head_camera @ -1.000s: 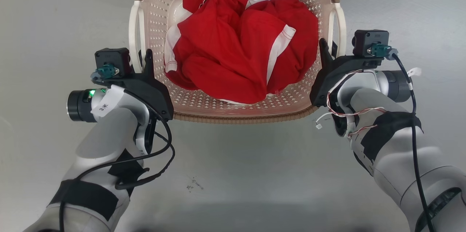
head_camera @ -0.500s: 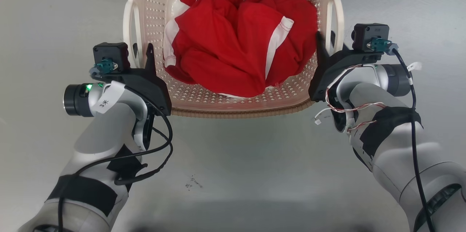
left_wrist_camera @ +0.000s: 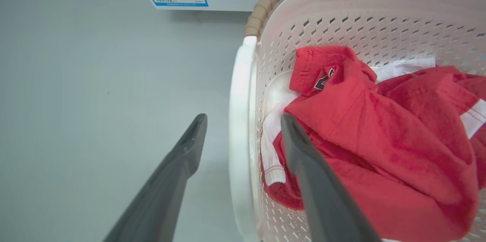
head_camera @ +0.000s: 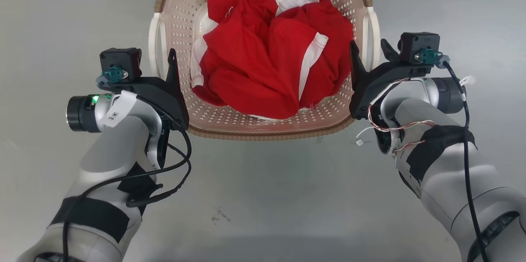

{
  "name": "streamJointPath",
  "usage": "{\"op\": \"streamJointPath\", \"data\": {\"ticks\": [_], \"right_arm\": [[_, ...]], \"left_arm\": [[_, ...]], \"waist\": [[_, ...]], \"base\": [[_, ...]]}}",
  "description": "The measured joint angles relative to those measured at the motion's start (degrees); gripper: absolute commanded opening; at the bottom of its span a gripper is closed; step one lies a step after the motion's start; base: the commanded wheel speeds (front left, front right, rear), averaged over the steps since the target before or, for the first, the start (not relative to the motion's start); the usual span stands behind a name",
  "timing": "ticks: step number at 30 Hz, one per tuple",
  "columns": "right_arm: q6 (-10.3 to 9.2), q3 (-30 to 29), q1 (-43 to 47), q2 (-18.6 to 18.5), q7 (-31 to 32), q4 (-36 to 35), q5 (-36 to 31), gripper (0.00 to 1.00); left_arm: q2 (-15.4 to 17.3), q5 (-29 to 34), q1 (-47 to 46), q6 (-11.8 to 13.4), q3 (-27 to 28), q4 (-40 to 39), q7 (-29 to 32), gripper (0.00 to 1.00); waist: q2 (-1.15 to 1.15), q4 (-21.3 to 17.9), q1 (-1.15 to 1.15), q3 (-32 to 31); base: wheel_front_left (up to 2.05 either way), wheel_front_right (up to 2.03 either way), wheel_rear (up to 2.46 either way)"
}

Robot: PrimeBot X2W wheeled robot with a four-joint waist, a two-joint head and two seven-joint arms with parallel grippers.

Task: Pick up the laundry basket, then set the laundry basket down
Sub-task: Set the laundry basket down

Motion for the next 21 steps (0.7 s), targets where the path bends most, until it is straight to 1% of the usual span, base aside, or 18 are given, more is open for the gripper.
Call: {"op": "streamJointPath", "data": {"ticks": [4,7,11,13,17,21], "right_arm": [[0.01,0.01,0.88,0.01,-0.16,-0.02,0.0,1.0],[0.1,0.01,0.93,0.02,-0.25,0.0,-0.01,1.0],[1.05,-0.13,1.68,0.02,-0.67,0.08,-0.02,1.0],[1.58,-0.78,2.59,0.03,-0.68,0.18,0.02,1.0],[2.54,-1.65,3.76,-0.15,-0.73,0.04,0.03,1.0],[2.59,-3.56,4.98,-0.65,-0.73,-1.11,0.03,1.0]], "left_arm": [[0.31,-0.01,0.13,-0.08,0.31,0.26,-0.01,1.0],[0.46,-0.02,0.9,-0.59,0.86,0.26,-0.03,1.0],[0.46,-0.22,3.07,-1.56,1.64,-0.05,-0.04,1.0],[0.46,-0.78,4.05,-1.62,2.78,-0.79,-0.04,1.0],[0.49,-1.53,5.94,-2.55,3.79,-3.07,-0.04,1.0],[1.64,-1.53,8.95,-3.03,5.24,-5.58,-0.04,1.0]], "waist": [[0.0,-0.1,0.0,-1.66],[0.0,-0.23,0.0,-3.17],[0.0,-0.46,0.0,-5.6],[0.0,-0.58,0.0,-6.98],[0.0,-0.77,0.0,-9.95],[0.0,-0.95,0.0,-13.09]], "base": [[0.0,0.0,0.0],[0.0,0.0,0.0],[0.0,0.0,0.0],[0.0,0.0,0.0],[0.0,0.0,0.0],[0.0,0.0,0.0]]}}
